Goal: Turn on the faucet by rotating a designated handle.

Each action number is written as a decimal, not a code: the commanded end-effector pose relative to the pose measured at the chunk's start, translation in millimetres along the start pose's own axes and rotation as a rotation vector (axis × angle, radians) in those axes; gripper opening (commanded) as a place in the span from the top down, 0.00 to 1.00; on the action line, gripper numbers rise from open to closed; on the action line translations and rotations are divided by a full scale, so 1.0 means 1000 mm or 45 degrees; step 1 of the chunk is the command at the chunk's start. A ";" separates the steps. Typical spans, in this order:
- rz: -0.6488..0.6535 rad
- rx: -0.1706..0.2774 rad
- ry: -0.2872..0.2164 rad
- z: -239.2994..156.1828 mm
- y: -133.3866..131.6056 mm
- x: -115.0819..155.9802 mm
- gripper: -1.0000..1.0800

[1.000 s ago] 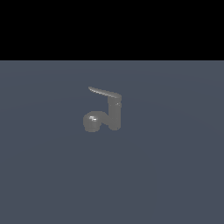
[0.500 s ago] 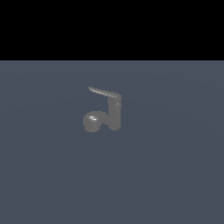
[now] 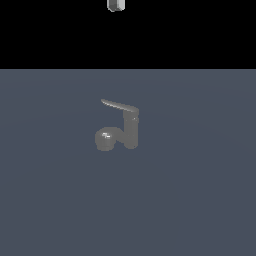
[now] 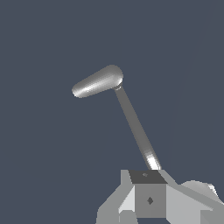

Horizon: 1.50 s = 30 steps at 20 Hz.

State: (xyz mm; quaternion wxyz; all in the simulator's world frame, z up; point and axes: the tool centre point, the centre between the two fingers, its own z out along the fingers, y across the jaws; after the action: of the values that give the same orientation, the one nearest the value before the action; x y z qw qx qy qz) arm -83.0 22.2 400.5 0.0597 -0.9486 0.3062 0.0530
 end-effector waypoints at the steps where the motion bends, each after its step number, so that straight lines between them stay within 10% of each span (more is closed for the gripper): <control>1: 0.094 0.009 -0.010 0.011 -0.011 0.012 1.00; 30: 1.169 -0.008 0.099 0.172 -0.101 0.127 1.00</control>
State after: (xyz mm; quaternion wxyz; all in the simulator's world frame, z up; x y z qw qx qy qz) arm 62.5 54.3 230.4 0.0189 -0.7306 0.6811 0.0447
